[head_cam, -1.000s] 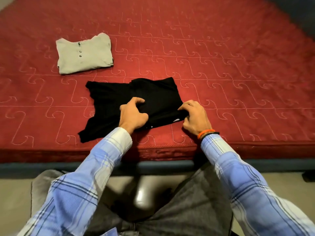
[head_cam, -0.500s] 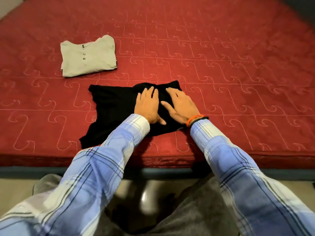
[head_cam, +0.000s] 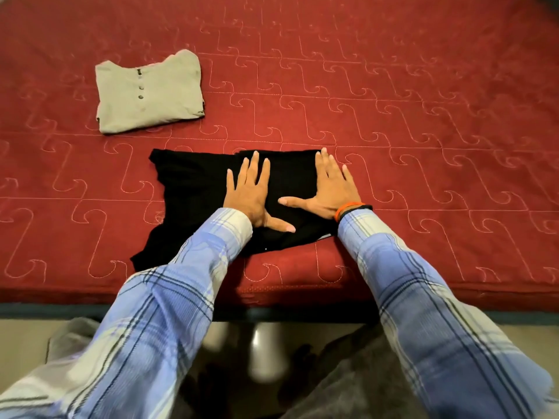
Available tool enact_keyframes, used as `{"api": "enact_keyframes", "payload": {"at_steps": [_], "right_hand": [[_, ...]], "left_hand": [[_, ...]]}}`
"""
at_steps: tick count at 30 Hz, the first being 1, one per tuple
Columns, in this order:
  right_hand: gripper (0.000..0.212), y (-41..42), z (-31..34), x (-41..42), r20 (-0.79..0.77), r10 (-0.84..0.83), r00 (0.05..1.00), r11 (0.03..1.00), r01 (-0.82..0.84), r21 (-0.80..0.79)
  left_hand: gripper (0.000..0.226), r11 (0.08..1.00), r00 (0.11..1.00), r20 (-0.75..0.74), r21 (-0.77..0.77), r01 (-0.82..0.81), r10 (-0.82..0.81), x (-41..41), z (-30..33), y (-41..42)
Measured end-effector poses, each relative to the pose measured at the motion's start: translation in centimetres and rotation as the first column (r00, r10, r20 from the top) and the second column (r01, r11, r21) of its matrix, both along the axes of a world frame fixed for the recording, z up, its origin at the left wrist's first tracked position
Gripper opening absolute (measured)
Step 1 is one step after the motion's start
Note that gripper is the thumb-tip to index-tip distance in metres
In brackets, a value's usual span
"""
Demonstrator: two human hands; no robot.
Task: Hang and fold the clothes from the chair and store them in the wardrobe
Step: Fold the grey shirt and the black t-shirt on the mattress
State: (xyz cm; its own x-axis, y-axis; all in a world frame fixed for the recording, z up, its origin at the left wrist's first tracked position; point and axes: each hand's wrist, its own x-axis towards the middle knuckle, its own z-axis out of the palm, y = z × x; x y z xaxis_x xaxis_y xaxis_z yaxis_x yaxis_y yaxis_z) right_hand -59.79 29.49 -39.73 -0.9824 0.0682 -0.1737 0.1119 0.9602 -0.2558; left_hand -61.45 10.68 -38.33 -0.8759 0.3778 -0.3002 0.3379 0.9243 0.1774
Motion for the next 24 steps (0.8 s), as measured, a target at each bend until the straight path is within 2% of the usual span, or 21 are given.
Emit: {"api": "enact_keyframes", "payload": {"at_steps": [6,11,14,16,18,20,22,24], "right_hand": [[0.138,0.0,-0.2,1.5,-0.087,-0.022,0.996,0.995,0.014,-0.096],[0.127,-0.1,0.0,3.3,-0.113,-0.082,0.990,0.978,0.058,-0.201],[0.111,0.0,0.3,4.4,-0.189,-0.230,0.955,0.923,0.153,-0.353],[0.095,0.0,0.5,5.1,-0.233,-0.348,0.908,0.886,0.238,-0.399],[0.081,0.1,1.0,5.4,-0.186,-0.449,0.874,0.827,0.329,-0.455],[0.069,0.4,1.6,5.1,-0.049,-0.519,0.853,0.749,0.426,-0.508],[0.058,0.8,2.1,4.5,0.091,-0.532,0.842,0.663,0.481,-0.573],[0.056,0.8,2.4,3.9,0.150,-0.501,0.852,0.571,0.456,-0.683]], "left_hand": [[0.174,0.995,0.982,0.178,-0.073,0.073,-0.059,-1.0,1.2,-0.3],[0.169,0.998,0.998,0.044,-0.032,0.053,-0.051,0.4,1.1,-0.6],[0.161,0.999,0.999,-0.018,0.011,0.050,-0.050,1.2,1.0,-1.3],[0.155,0.998,0.998,-0.026,0.034,0.055,-0.054,1.7,1.1,-1.7],[0.149,0.996,0.999,0.008,0.070,0.049,-0.050,1.9,1.4,-2.0],[0.145,0.995,0.998,0.052,0.098,0.028,-0.034,1.8,2.0,-2.2],[0.139,0.991,0.996,0.088,0.133,0.003,-0.015,1.7,2.8,-2.1],[0.125,0.977,0.997,0.080,0.214,-0.027,0.010,1.6,3.4,-2.3]]}}
